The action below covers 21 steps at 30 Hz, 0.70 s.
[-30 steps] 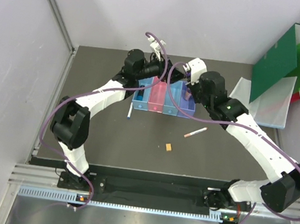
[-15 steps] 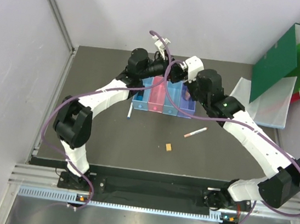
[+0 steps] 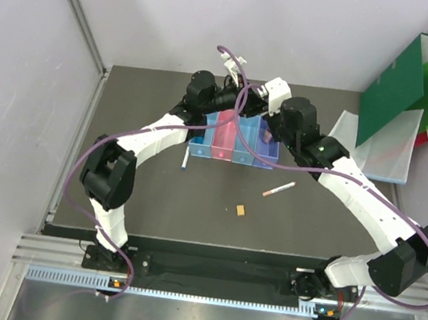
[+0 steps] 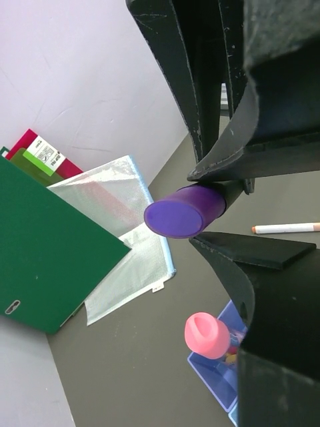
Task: Sort the stationery into containers
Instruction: Pick up the pen from the center of the board.
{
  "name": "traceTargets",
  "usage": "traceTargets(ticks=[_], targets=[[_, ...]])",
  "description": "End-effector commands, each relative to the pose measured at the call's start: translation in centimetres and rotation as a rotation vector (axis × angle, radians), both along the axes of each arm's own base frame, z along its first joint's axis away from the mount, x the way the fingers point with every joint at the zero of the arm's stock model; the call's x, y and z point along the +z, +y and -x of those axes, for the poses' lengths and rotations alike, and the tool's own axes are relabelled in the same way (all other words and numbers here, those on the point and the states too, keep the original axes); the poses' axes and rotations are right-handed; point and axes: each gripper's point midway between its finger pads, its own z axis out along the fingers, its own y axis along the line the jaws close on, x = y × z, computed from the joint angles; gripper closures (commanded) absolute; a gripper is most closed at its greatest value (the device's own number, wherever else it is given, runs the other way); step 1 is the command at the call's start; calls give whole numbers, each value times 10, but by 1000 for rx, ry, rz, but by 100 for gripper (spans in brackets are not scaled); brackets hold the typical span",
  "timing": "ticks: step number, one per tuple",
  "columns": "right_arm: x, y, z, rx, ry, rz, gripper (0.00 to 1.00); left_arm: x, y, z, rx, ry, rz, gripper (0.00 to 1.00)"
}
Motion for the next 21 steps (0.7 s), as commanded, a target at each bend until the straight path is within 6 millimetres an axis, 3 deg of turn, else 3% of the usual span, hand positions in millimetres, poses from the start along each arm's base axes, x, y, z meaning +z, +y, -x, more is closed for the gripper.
traceTargets(ticks=[1,6,7,8,10,11,12,16,21], targets=[[38,11,-4,10,-93,-62,100,33,-3,-1,2,-95,57,63],[37,11,-4,10,-91,-62,100,35,-3,-2,5,-94,65,73],[37,12,-3,15,-92,-63,100,37,-3,-3,8,-95,69,76],[35,12,-3,15,-89,-59,100,37,-3,-3,9,-93,71,89],[35,14,-3,25,-88,-59,79,39,-3,-3,11,-96,74,100],[35,15,-1,30,-88,-58,70,38,-3,-3,10,-92,74,100],[36,16,-1,35,-90,-57,54,40,-3,-2,9,-94,75,100],[37,18,0,49,-91,-62,33,40,-2,0,7,-98,70,100],[41,16,1,48,-98,-60,23,30,8,-1,29,-102,17,100]])
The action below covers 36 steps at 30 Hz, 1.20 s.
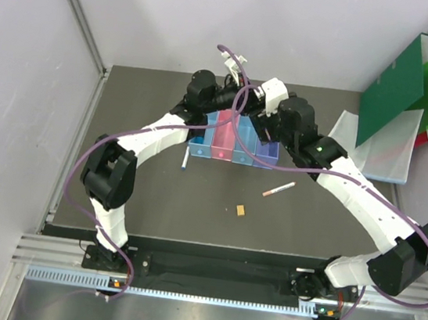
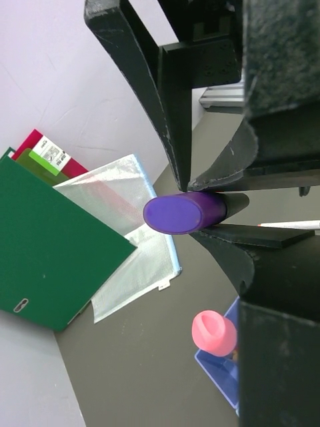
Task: Sort the stationery into containers
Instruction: Pick up the pen from the center of the board, then place the pen in the storage box.
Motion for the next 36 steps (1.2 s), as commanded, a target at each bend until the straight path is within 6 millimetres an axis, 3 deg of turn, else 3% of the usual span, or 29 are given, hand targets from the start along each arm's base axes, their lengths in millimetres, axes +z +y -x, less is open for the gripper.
traceTargets(ticks=[1,3,6,7,9,10,13,15,20,29,36], targets=[[42,8,2,23,-92,-70,22,20,18,-5,45,-83,-13,100],[42,5,4,18,-92,-64,21,14,30,-8,56,-95,-68,100],[41,-4,7,1,-93,-52,21,-18,62,-20,73,-37,-237,100],[42,-8,9,-10,-99,-51,21,-40,84,-24,92,55,-316,100],[42,-17,7,-30,-104,-52,21,-56,108,-27,112,57,-403,100],[42,-25,6,-52,-110,-54,21,-72,132,-32,148,69,-473,100],[36,-38,4,-86,-105,-48,20,-89,168,-43,226,21,-642,100],[34,-42,4,-93,-101,-43,20,-110,181,-40,221,74,-727,100],[30,-49,6,-104,-96,-33,20,-144,188,-37,161,151,-840,100],[29,-64,10,-131,-94,-40,20,-180,189,-52,168,190,-913,100],[29,-63,10,-121,-86,-50,20,-204,183,-58,164,213,-938,100]])
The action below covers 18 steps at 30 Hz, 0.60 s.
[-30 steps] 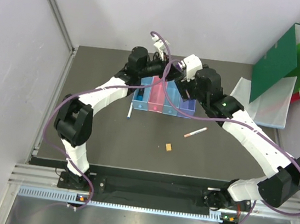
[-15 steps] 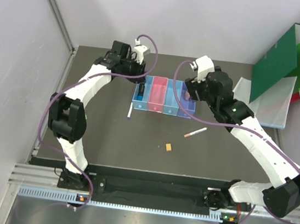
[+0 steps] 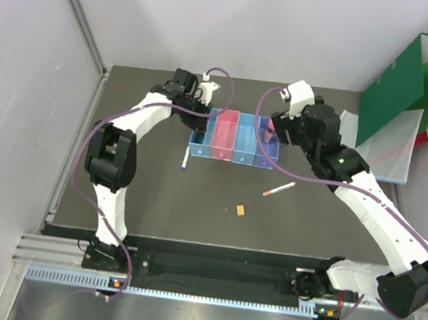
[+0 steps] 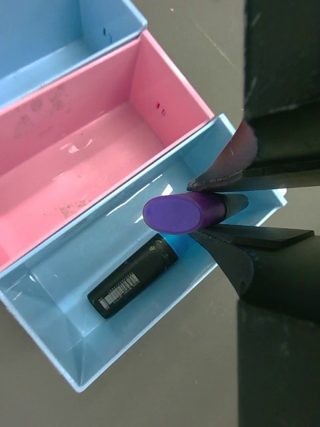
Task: Sort the stationery into containers
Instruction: Place the pen in the storage box.
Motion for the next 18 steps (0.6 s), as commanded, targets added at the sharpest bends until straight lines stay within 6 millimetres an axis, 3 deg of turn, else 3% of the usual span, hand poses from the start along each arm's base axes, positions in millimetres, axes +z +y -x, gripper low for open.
traceTargets(ticks=[1,6,13,15,18], targets=[[14,-2,2,2,-30,-31,20,4,-7,-10,-6,-36,-5,100],[15,-1,3,14,-28,-28,20,-9,-8,-13,4,-9,-11,66],[14,-2,5,17,-27,-25,20,-5,-11,-18,15,-16,8,53],[16,-2,5,17,-32,-26,20,7,-13,-21,29,-33,21,52],[19,-3,5,18,-39,-23,20,41,-11,-22,58,-87,42,51]])
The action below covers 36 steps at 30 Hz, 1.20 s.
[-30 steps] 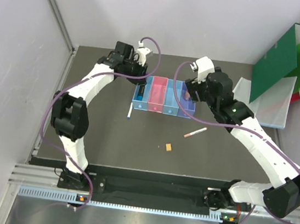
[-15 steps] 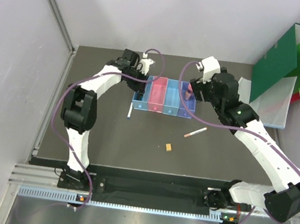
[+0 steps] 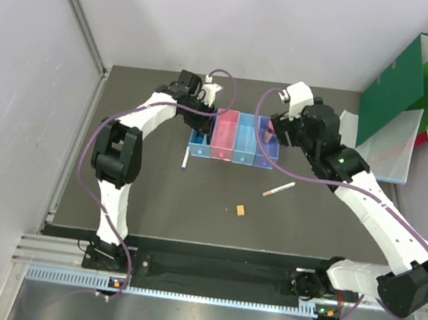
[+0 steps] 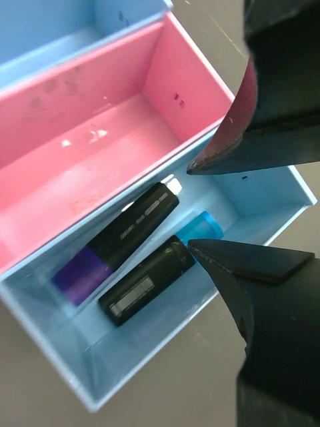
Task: Sort the stationery into containers
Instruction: Place the pen in the storage box, then pick up the pen from the center of the board.
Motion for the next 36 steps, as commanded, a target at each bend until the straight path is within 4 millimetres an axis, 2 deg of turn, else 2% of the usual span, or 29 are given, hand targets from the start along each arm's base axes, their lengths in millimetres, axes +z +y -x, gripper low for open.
traceTargets(ticks=[1,3,4,5,6,7,8,9,10,11,12,13,14,17,20,23,24,28,31,36], targets=[[23,-4,3,6,-56,-26,20,86,-3,-12,50,-168,67,49],[24,-4,4,6,-59,-28,20,103,1,-2,79,-176,82,47],[23,-5,3,5,-58,-24,20,122,5,8,92,-198,91,46],[25,-5,4,6,-62,-25,20,127,8,15,105,-201,86,45],[25,-5,4,6,-63,-26,20,120,14,25,130,-173,72,43],[25,-5,4,5,-63,-27,20,132,22,33,157,-204,56,43],[25,-5,4,6,-66,-26,20,130,26,40,175,-201,39,41],[26,-6,3,5,-69,-28,20,116,32,51,201,-167,18,39],[25,-6,3,4,-68,-25,20,120,42,55,244,-196,-15,37],[26,-6,3,5,-70,-29,20,114,46,61,261,-187,-35,34],[27,-6,3,3,-70,-28,20,99,51,70,277,-153,-61,23],[27,-5,2,5,-70,-27,20,96,56,74,292,-153,-81,22],[28,-6,2,4,-73,-29,20,82,60,82,298,-118,-106,21],[29,-7,2,2,-74,-24,20,61,67,91,315,-67,-148,20],[31,-7,1,0,-77,-27,20,45,64,99,346,4,-130,17],[31,-9,0,-6,-78,-26,20,29,58,102,354,66,-120,10],[31,-10,0,-9,-80,-27,20,19,58,102,360,96,-137,10],[31,-12,-1,-14,-79,-30,20,-2,59,97,384,133,-166,8],[31,-13,0,-14,-78,-34,20,-21,62,96,427,172,-187,11],[29,-13,-1,-13,-70,-37,20,-40,59,87,447,179,-206,14]])
